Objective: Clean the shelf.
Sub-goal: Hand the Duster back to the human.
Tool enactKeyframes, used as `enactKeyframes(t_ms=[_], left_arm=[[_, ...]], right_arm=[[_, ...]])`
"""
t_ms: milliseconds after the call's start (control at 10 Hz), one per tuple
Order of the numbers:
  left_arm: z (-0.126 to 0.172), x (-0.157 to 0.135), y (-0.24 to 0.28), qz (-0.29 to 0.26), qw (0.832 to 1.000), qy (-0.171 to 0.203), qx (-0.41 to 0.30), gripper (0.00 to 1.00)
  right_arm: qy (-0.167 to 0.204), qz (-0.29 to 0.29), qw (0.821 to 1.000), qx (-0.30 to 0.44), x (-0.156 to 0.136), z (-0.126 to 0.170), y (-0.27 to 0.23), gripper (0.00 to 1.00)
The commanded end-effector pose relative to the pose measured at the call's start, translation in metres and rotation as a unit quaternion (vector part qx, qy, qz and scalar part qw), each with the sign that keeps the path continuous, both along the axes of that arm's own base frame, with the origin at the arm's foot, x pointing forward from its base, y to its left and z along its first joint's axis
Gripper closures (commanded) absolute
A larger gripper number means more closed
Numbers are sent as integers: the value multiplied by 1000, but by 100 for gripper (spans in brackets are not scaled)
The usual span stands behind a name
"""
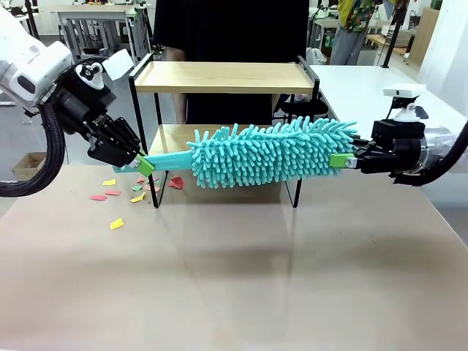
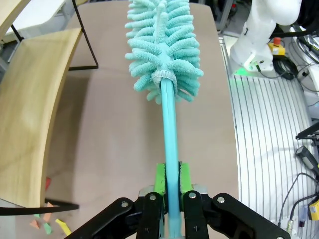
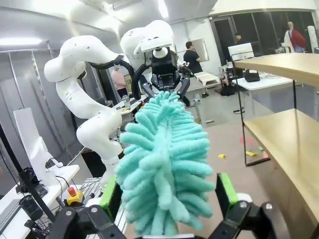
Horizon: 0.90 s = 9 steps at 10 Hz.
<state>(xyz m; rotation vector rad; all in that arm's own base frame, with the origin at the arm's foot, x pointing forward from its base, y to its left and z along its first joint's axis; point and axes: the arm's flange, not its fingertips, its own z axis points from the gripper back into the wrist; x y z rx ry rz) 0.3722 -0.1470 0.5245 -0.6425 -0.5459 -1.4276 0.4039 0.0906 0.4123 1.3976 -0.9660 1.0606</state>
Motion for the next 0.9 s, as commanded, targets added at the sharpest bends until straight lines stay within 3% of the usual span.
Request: enactKeyframes(t_ms=[0, 600, 700, 800], left_arm=[[3, -1, 0, -4, 1000, -3, -6, 87], [3, -1, 0, -4, 1000, -3, -6, 87], [3, -1, 0, -4, 1000, -3, -6, 87], [3, -1, 0, -4, 1000, -3, -6, 87]], right_arm=[[-6, 6, 1000, 17, 5, 9, 8, 0], [-2, 7, 1000, 10, 9, 12, 19, 0], [-6, 8, 1000, 12, 9, 11, 20, 58], [-6, 8, 1000, 9, 9, 11, 20, 58]])
